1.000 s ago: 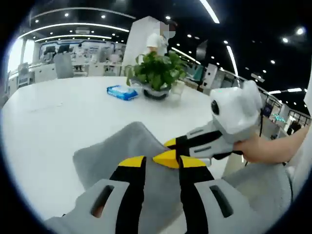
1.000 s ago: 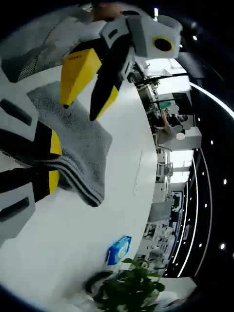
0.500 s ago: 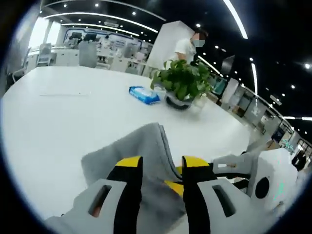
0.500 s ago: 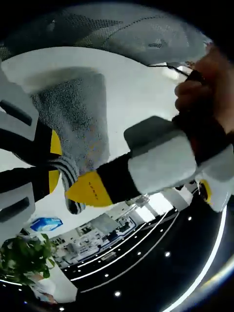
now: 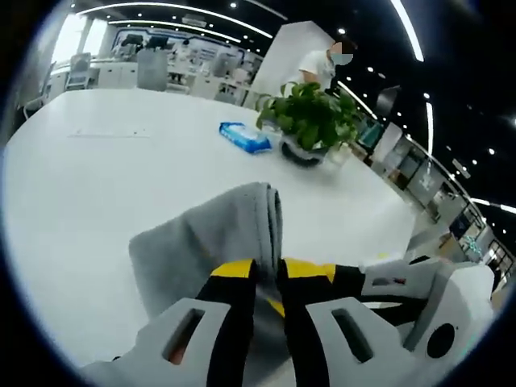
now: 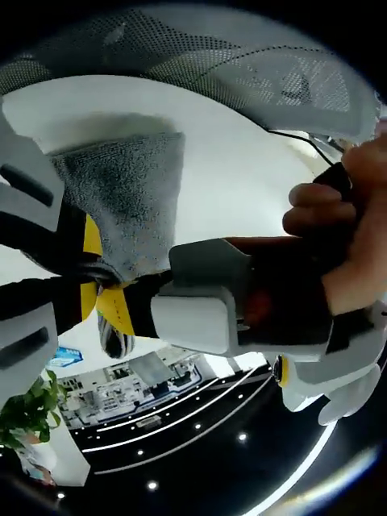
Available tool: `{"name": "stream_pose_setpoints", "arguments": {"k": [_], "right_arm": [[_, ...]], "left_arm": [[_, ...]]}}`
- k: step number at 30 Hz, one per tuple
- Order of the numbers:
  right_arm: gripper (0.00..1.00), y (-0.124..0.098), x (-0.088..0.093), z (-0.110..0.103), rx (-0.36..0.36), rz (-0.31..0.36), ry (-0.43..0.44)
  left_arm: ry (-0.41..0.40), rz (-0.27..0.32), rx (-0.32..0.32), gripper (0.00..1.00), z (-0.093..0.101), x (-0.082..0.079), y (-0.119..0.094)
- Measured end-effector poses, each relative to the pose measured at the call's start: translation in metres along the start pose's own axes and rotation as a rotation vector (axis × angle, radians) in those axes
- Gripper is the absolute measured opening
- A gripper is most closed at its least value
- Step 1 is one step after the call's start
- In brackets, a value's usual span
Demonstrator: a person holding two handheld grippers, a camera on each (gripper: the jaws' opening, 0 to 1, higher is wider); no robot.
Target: Open the folded towel by lifting each exposed corner and separating the folded layers until the towel lies flat within the target outline without major curled edges
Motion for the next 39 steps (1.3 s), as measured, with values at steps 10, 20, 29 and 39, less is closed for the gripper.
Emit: {"name": "stream_pose_setpoints", "arguments": {"k": [10,20,29,39], "right_arm": [[0.15,-0.019,-0.009,0.023,0.018,0.302,0.961],[0.23,-0.016,0.029,0.023,0.113,0.269,1.452],[0.21,-0.007,0.012,0.034,0.129,0.377,1.665],[0.00,-0.007,0.013,0.033,0.152,0.276,1.391]], "left_arm": [[0.077,0.017,-0.019,0.06,-0.011,-0.003,-0.009],[0.357,0.035,-0.013,0.05,0.004,0.001,-0.021],[0.803,-0.022,0.039,0.05,0.027,0.018,-0.027],[0.840,-0.012,0.079,0.07,0.027,0.019,-0.030]]}}
Point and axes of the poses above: the point that each gripper's makers call its tool centre point, and the gripper's own axes: y roughly forward along the fingers, z roughly to its right, x roughly out of its underside, the point moved 4 cm from there along -y, roughly backward along the fingers, and after that the axes turned 11 degrees about z, right-handed, at the moved point
